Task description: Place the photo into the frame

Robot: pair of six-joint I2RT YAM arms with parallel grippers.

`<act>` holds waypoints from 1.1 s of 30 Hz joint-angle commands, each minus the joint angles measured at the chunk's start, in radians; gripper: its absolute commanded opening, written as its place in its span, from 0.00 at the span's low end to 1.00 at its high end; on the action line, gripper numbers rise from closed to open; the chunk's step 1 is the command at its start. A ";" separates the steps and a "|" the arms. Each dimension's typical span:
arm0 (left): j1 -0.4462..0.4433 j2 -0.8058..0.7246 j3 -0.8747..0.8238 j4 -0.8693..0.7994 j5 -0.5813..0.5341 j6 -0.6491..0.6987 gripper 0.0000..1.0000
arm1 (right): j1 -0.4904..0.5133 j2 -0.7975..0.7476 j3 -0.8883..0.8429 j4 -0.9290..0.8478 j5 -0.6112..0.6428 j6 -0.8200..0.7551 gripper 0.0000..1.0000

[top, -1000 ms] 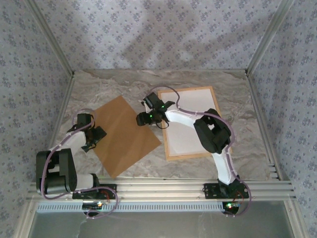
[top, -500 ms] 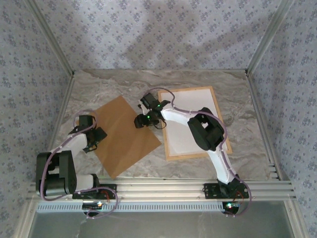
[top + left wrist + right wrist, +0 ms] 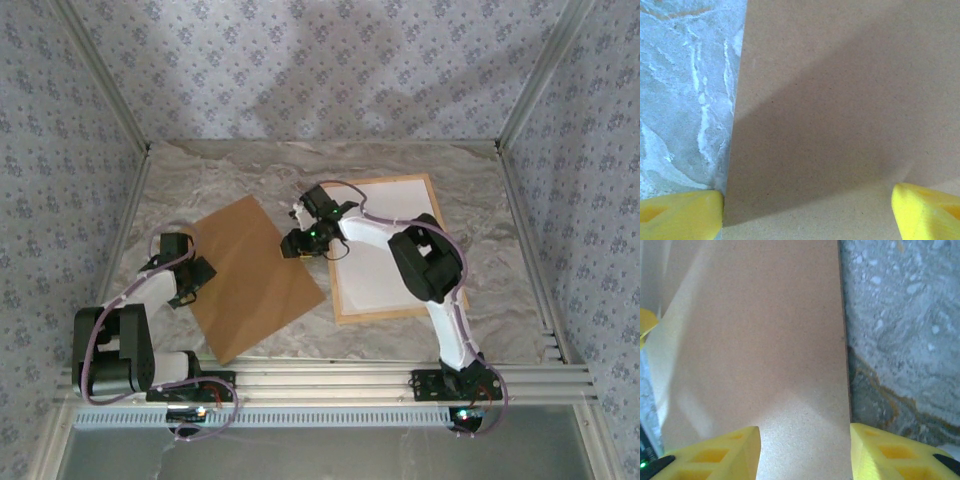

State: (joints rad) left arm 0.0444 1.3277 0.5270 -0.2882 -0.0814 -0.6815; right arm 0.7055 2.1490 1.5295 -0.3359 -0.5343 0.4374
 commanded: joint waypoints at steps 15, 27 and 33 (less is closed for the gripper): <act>-0.050 0.070 -0.108 0.386 0.430 -0.053 0.89 | 0.040 -0.217 -0.289 0.662 -0.274 0.274 0.38; -0.061 0.025 -0.148 0.409 0.447 -0.073 0.89 | 0.080 -0.230 -0.416 0.958 -0.136 0.404 0.35; -0.060 0.017 -0.154 0.393 0.448 -0.058 0.90 | 0.105 -0.213 -0.414 0.971 -0.106 0.418 0.34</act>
State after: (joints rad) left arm 0.0444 1.2461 0.4488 -0.1864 -0.0879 -0.7525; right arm 0.6979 1.9629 1.1019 0.4862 -0.4984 0.8169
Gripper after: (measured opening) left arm 0.895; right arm 0.345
